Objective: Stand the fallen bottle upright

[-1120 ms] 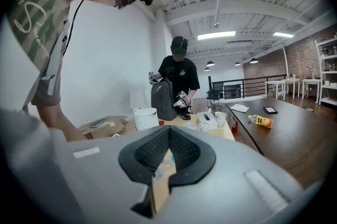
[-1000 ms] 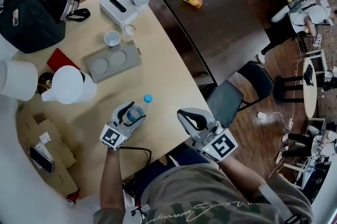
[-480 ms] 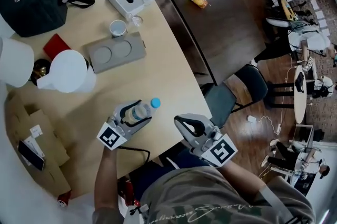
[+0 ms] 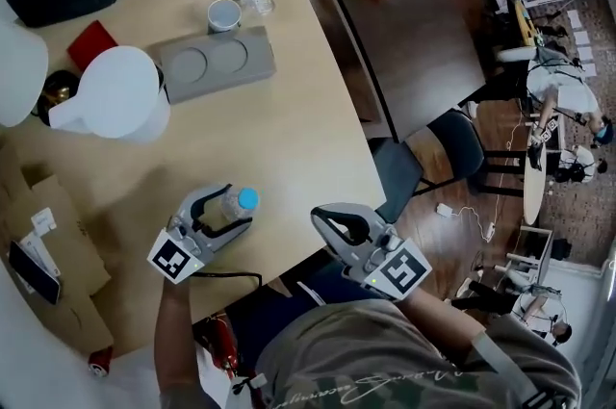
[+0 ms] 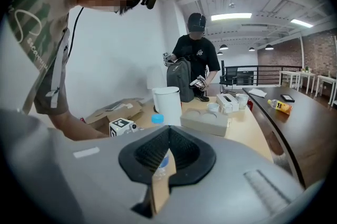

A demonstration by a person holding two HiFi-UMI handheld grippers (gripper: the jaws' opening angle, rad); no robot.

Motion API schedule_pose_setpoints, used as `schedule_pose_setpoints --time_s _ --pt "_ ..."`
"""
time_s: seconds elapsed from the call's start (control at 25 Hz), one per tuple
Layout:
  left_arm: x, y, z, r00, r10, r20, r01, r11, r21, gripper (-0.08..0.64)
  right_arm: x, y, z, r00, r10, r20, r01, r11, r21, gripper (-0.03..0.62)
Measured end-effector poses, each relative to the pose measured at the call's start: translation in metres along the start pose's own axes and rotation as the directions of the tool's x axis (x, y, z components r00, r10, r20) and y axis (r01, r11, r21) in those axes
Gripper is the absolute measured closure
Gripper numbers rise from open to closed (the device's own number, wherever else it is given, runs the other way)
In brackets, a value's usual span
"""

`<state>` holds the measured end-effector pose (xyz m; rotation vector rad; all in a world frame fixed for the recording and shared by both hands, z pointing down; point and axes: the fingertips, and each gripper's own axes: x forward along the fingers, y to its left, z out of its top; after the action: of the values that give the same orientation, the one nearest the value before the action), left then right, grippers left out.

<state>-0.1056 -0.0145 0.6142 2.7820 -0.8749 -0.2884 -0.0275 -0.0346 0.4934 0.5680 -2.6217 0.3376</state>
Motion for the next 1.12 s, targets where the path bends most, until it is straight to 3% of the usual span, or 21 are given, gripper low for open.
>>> schedule_pose_setpoints --time_s 0.12,0.2,0.36,0.6,1.12 --pt "-0.019 -0.009 -0.007 0.996 -0.022 -0.087 0.029 0.997 0.077 0.268 0.006 0.006 -0.004 1.000 0.015 -0.018 -0.015 1.000 0.012 0.588" --pt "-0.022 -0.011 -0.002 0.996 -0.022 -0.082 0.030 0.994 0.102 0.268 0.007 0.006 -0.007 0.999 0.018 -0.028 -0.018 1.000 0.012 0.588" --pt "-0.018 -0.012 0.006 0.999 -0.006 -0.048 0.011 0.994 0.110 0.267 0.008 0.006 -0.003 1.000 0.023 -0.015 -0.022 1.000 0.020 0.588" --pt "-0.012 -0.019 0.008 0.997 -0.010 -0.077 0.022 0.988 0.155 0.262 0.001 0.002 -0.007 1.000 0.011 -0.025 -0.011 1.000 0.005 0.588" --pt "-0.054 -0.021 0.017 0.987 0.100 -0.124 -0.078 0.983 0.167 0.259 -0.002 0.009 -0.004 0.999 0.039 -0.003 -0.039 0.999 -0.003 0.588"
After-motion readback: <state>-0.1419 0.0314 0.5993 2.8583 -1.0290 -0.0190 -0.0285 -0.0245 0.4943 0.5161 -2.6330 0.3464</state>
